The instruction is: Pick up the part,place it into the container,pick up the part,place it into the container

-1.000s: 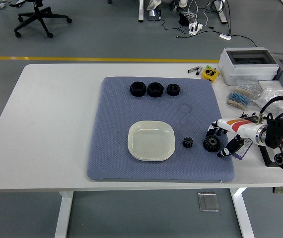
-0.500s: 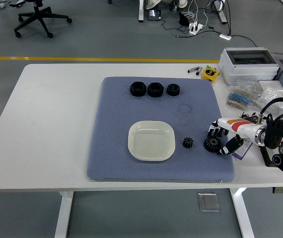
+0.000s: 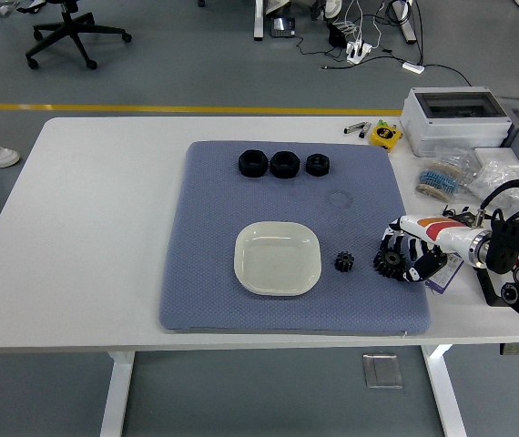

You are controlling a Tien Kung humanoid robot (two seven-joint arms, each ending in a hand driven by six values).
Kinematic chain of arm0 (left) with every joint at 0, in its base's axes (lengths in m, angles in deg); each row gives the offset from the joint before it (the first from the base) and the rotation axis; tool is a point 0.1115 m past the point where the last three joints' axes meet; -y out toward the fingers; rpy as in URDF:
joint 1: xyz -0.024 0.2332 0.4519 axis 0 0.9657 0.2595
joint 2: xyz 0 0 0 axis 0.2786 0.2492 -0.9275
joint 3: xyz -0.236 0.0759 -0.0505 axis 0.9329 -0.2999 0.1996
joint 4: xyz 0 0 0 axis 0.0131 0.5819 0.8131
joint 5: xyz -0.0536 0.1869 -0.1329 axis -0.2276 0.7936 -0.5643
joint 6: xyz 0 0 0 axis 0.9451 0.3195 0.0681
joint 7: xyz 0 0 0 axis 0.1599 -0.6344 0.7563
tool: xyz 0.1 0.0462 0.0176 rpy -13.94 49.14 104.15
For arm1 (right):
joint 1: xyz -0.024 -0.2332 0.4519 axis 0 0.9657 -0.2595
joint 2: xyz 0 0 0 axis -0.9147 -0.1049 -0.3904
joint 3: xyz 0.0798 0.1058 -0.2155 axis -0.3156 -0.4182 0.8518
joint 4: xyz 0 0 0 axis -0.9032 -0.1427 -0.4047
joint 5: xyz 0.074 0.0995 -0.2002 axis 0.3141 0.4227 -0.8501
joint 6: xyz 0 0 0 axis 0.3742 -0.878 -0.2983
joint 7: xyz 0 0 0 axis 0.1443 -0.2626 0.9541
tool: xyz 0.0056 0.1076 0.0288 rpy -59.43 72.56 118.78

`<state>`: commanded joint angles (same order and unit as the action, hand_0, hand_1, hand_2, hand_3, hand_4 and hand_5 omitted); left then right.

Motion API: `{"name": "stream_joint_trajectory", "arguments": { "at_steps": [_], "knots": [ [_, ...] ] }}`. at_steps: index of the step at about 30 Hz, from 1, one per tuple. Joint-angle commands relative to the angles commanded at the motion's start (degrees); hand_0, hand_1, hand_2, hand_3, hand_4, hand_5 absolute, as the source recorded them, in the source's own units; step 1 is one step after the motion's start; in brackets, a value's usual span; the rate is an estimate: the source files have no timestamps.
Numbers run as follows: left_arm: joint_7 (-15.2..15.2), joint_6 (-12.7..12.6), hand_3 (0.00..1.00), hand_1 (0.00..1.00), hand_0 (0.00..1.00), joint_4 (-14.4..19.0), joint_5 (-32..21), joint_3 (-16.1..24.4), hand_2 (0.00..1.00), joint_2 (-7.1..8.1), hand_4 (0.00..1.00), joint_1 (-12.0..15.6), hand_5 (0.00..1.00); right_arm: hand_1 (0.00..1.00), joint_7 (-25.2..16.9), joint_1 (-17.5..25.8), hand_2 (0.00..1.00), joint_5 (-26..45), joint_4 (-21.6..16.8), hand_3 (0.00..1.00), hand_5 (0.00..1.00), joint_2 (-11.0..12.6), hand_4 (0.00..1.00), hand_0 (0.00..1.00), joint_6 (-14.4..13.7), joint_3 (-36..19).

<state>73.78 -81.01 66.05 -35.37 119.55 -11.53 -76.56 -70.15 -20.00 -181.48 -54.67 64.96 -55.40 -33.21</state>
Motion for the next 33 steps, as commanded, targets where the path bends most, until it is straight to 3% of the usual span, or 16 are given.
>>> {"name": "stream_joint_trajectory", "arguments": {
  "at_steps": [13, 20, 27, 33],
  "knots": [
    [-0.06, -0.07, 0.607, 0.921, 0.947, 0.0, 0.24, 0.1, 0.9, 0.15, 0.562, -0.04, 0.692, 0.276, 0.58, -0.9, 0.351, 0.03, -4.71, 0.383, 0.002, 0.33, 0.511, 0.176, 0.03, -1.5],
    [0.03, -0.08, 0.608, 0.921, 0.947, 0.0, -0.53, -0.54, 0.901, 0.2, 0.561, -0.25, 0.691, 0.278, 1.07, -3.94, 0.353, -2.65, -8.5, 0.387, 0.002, -0.56, 0.533, 0.183, 0.47, -0.51],
    [0.12, -0.14, 0.608, 0.922, 0.947, 0.0, -1.2, -1.03, 0.901, 0.26, 0.561, -0.42, 0.691, 0.282, 1.82, -9.33, 0.355, -4.15, -11.91, 0.39, 0.002, -4.01, 0.541, 0.192, 1.54, 4.02],
    [0.13, -0.18, 0.607, 0.921, 0.948, 0.0, -1.64, -1.51, 0.9, 0.32, 0.561, -0.62, 0.692, 0.284, 2.25, -13.71, 0.361, -4.75, -11.41, 0.393, 0.002, -9.41, 0.551, 0.193, 2.17, 8.02]
  ]
}}
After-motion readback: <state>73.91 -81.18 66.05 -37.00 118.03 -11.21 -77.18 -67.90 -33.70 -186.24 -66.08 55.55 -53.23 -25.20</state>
